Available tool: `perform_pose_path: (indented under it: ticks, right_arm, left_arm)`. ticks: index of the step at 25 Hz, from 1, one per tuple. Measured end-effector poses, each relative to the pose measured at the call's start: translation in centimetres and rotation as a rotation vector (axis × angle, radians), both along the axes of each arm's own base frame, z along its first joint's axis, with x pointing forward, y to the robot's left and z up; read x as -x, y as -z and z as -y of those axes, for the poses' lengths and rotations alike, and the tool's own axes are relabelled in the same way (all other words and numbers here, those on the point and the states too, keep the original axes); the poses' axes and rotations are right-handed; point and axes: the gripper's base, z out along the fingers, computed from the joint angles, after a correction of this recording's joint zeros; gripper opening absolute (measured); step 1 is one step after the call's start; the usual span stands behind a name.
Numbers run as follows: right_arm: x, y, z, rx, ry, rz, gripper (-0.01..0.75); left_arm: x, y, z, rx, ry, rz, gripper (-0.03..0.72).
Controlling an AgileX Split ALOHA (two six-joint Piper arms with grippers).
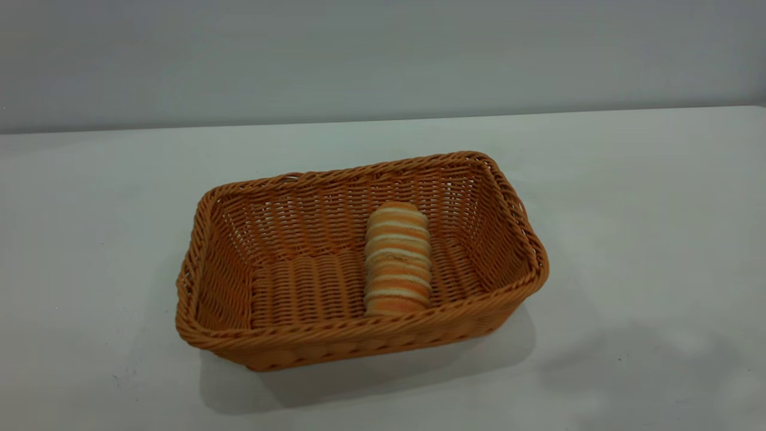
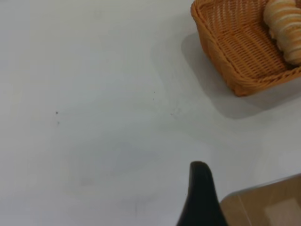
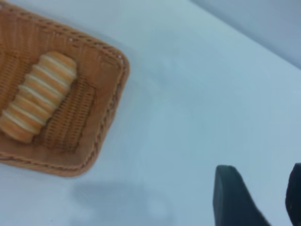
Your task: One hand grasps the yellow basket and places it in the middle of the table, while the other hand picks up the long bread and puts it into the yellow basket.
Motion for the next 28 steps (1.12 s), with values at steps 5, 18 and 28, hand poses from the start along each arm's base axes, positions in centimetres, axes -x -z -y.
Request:
perform_pose_path:
  ticks: [5,18,28]
  right_arm:
    - [3.8,-2.8,2.6,-0.048,0.018,0.054,0.308]
    - [14.0,-5.7,8.0,-0.151,-0.102,0.081,0.308]
    - [18.3,-4.2,10.1,-0.237,-0.164,0.135,0.307]
  left_arm:
    - [0.1,0.3,0.0,-0.001,-0.001,-0.010,0.582]
    - [0.1,0.3,-0.2,-0.017,-0.012,-0.005,0.582]
    - [0.1,0.3,-0.2,-0.017,-0.012,-0.005,0.581]
